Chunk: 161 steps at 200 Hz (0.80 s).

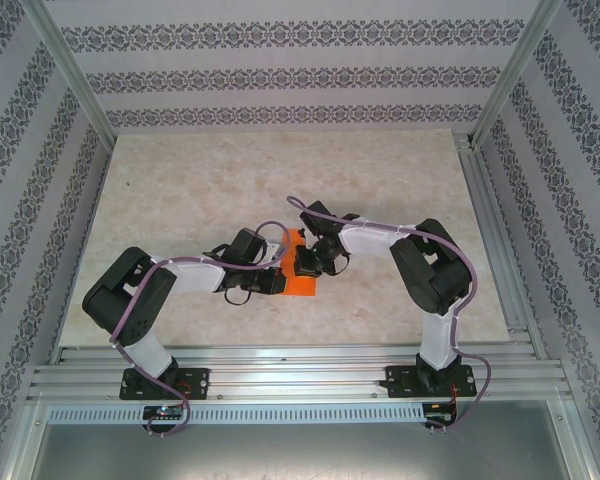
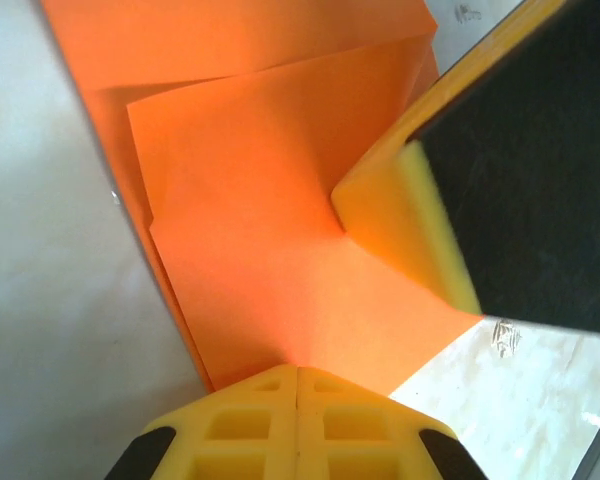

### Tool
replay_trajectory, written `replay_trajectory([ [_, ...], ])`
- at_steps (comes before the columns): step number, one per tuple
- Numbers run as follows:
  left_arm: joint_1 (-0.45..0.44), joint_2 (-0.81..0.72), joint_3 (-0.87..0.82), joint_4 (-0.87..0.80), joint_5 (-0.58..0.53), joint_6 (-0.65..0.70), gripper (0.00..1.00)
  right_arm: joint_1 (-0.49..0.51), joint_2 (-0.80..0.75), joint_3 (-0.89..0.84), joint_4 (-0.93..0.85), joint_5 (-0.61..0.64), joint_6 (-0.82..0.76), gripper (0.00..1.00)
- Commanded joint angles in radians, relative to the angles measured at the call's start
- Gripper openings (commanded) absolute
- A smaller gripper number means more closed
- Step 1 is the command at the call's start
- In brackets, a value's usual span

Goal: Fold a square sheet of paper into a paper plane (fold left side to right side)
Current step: Fold the triangle a second time at the center of the table.

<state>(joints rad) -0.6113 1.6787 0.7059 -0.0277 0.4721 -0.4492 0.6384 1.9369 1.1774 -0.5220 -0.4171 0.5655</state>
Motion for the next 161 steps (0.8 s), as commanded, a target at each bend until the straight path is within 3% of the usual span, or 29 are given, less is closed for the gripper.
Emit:
replay_trajectory([
  [1, -0.018, 0.042, -0.037, -0.15, -0.088, 0.037, 0.04, -0.045, 0.035, 0.023, -0.088, 0.123, -0.077, 0.03],
  [116, -0.024, 0.035, -0.036, -0.155, -0.095, 0.039, 0.04, -0.212, -0.006, 0.1, -0.2, 0.213, -0.206, 0.04],
  [161, -0.03, 0.032, -0.024, -0.151, -0.092, 0.035, 0.04, -0.152, -0.114, 0.09, -0.15, 0.078, -0.14, 0.05],
])
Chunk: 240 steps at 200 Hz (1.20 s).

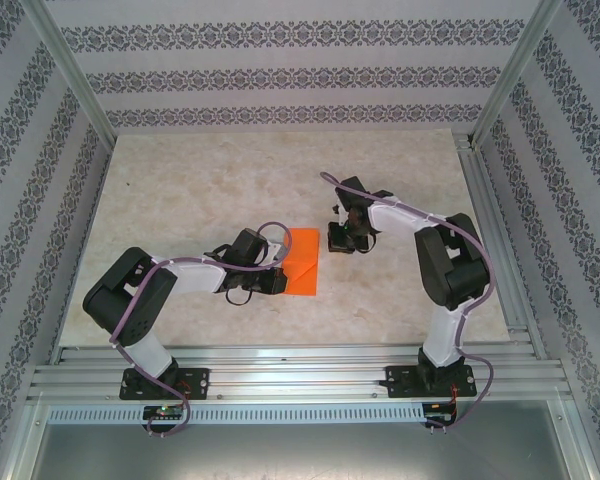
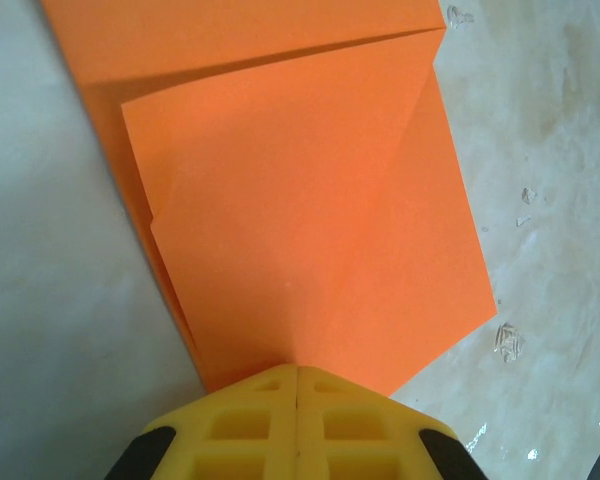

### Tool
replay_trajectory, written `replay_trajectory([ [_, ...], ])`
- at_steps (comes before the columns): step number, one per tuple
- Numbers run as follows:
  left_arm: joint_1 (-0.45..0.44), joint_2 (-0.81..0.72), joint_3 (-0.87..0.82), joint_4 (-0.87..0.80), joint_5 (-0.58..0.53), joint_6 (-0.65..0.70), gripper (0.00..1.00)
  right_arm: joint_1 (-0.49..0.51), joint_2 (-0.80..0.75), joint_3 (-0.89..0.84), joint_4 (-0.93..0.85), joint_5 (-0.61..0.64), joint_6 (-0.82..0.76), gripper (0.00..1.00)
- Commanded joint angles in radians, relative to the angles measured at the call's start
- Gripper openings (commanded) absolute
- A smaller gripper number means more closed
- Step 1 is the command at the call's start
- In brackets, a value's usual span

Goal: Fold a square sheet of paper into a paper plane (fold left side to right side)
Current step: Fold the triangle a second time at the center of the table.

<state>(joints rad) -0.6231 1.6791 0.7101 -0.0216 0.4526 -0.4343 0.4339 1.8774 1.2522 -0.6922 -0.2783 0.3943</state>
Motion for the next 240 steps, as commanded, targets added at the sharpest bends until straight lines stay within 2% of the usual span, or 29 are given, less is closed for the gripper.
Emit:
replay_trajectory([
  [1, -0.018, 0.031, -0.028, -0.158, -0.072, 0.021, 0.04, 0.056, -0.053, 0.013, 0.022, -0.065, 0.035, 0.05],
  [21, -0.02, 0.03, -0.026, -0.158, -0.075, 0.021, 0.04, 0.11, -0.02, -0.033, 0.122, -0.137, 0.107, 0.05],
  [56, -0.021, 0.024, -0.018, -0.163, -0.074, 0.024, 0.04, 0.152, 0.062, -0.04, 0.183, -0.15, 0.143, 0.05],
  [122, -0.022, 0.012, -0.013, -0.159, -0.066, 0.017, 0.04, 0.13, 0.105, -0.046, 0.105, -0.069, 0.069, 0.05],
  [146, -0.021, -0.045, 0.004, -0.15, -0.043, -0.006, 0.1, 0.131, 0.115, -0.057, 0.105, -0.073, 0.06, 0.05],
  [189, -0.018, -0.131, 0.101, -0.138, 0.027, -0.045, 0.09, 0.139, 0.124, -0.053, 0.102, -0.078, 0.054, 0.05],
  [240, -0.019, -0.03, 0.142, -0.087, 0.091, -0.048, 0.06, 0.14, 0.117, -0.053, 0.095, -0.072, 0.051, 0.05],
])
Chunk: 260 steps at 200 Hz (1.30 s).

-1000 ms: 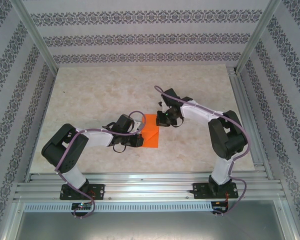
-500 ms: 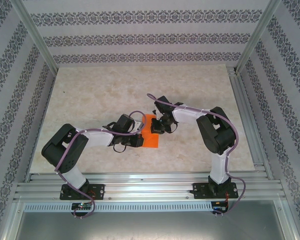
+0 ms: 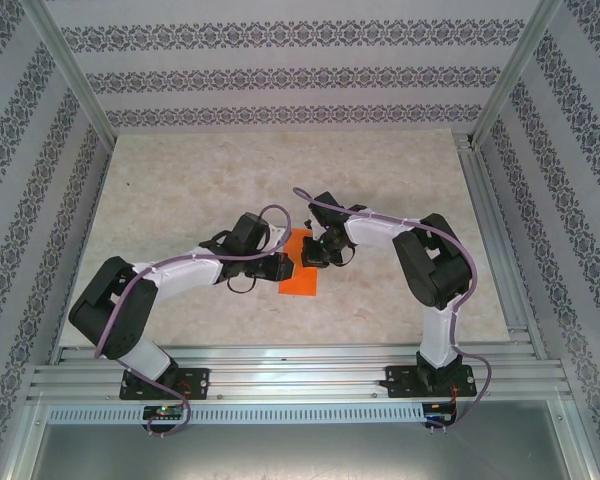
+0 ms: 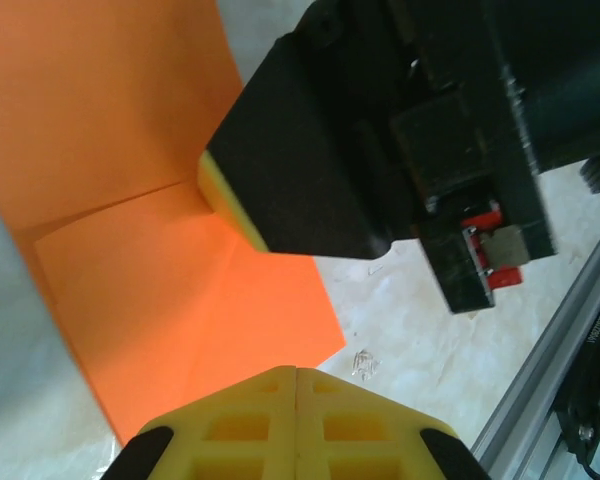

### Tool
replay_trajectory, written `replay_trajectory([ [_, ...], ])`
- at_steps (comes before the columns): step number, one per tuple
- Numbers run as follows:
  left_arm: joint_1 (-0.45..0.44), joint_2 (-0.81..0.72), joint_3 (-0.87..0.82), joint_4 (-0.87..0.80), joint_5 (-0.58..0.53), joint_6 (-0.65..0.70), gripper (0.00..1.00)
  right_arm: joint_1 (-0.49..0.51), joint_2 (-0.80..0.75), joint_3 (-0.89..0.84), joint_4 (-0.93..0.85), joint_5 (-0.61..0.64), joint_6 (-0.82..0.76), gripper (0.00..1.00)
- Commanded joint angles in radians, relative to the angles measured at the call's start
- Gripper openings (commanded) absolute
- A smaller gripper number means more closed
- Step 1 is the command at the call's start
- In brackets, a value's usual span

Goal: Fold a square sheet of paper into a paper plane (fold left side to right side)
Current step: Fold the triangle a second time at the center of the table.

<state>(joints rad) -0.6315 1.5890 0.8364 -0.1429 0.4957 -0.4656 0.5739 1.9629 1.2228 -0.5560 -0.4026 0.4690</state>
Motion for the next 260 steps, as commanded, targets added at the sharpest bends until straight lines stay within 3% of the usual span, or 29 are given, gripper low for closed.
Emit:
replay_trajectory([
  [1, -0.01, 0.063, 0.016, 0.037, 0.048, -0.017, 0.06, 0.001, 0.031, -0.023, -0.041, 0.053, -0.023, 0.05],
  [61, -0.012, 0.213, 0.062, 0.129, 0.11, -0.028, 0.05, 0.004, 0.034, -0.028, -0.044, 0.055, -0.026, 0.05],
  [90, -0.013, 0.238, 0.062, 0.101, 0.082, -0.017, 0.05, 0.003, 0.037, -0.025, -0.05, 0.056, -0.03, 0.05],
  [260, -0.002, -0.007, -0.305, 0.116, -0.023, -0.11, 0.05, 0.003, 0.044, -0.005, -0.083, 0.081, -0.048, 0.05],
])
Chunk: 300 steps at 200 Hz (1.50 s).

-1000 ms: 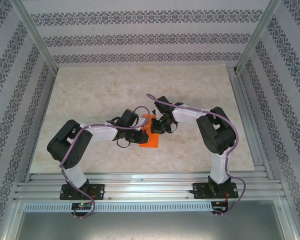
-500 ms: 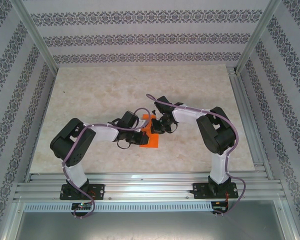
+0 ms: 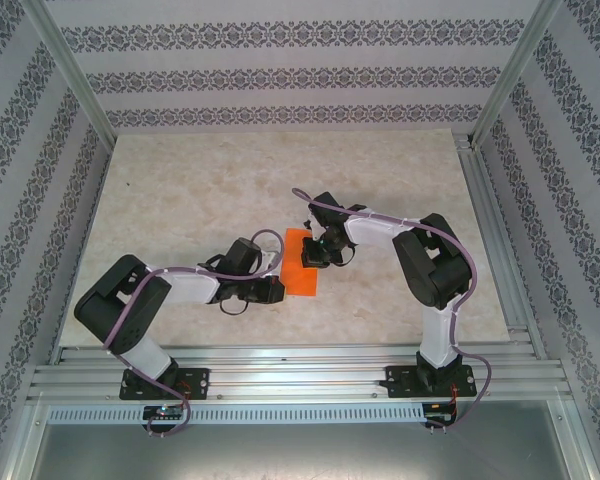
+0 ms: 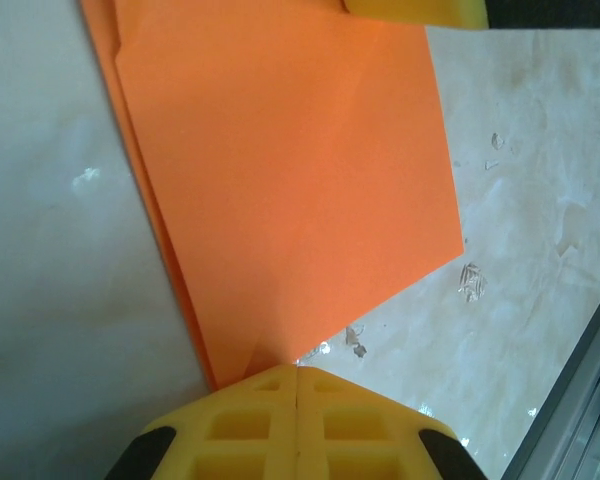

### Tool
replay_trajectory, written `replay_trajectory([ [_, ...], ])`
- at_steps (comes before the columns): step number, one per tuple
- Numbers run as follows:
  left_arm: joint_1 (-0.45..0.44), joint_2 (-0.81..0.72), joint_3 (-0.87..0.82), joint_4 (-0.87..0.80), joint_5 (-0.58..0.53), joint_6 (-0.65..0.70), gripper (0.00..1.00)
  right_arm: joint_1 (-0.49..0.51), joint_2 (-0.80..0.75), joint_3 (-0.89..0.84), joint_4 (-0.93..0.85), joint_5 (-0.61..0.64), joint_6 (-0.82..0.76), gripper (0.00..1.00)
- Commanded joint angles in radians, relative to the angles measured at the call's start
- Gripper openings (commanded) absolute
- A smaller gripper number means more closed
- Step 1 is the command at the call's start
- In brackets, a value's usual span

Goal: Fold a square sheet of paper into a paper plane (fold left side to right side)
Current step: Fold the triangle a second time at the center of the table, then turn over the paper at the center of the table.

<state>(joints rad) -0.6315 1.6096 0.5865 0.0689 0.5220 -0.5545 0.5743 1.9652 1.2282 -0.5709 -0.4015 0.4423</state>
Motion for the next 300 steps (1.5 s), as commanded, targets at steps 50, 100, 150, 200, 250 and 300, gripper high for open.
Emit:
replay_trajectory([
  [50, 0.079, -0.233, -0.029, -0.216, -0.031, -0.015, 0.12, -0.004, -0.021, 0.06, -0.063, 0.04, -0.026, 0.08],
  [100, 0.165, -0.205, 0.108, -0.235, 0.057, -0.033, 0.37, -0.042, -0.151, 0.125, -0.085, 0.049, -0.037, 0.24],
  [150, 0.164, 0.016, 0.249, -0.131, 0.121, -0.02, 0.42, -0.123, -0.301, -0.114, 0.041, 0.057, -0.039, 0.32],
  [200, 0.159, 0.17, 0.369, -0.198, 0.141, 0.067, 0.43, -0.166, -0.401, -0.266, 0.07, 0.075, -0.058, 0.4],
  [250, 0.149, 0.259, 0.443, -0.267, 0.137, 0.13, 0.35, -0.184, -0.441, -0.318, 0.075, 0.076, -0.051, 0.41],
  [300, 0.141, 0.29, 0.478, -0.311, 0.139, 0.181, 0.22, -0.197, -0.458, -0.341, 0.111, 0.032, -0.048, 0.42],
])
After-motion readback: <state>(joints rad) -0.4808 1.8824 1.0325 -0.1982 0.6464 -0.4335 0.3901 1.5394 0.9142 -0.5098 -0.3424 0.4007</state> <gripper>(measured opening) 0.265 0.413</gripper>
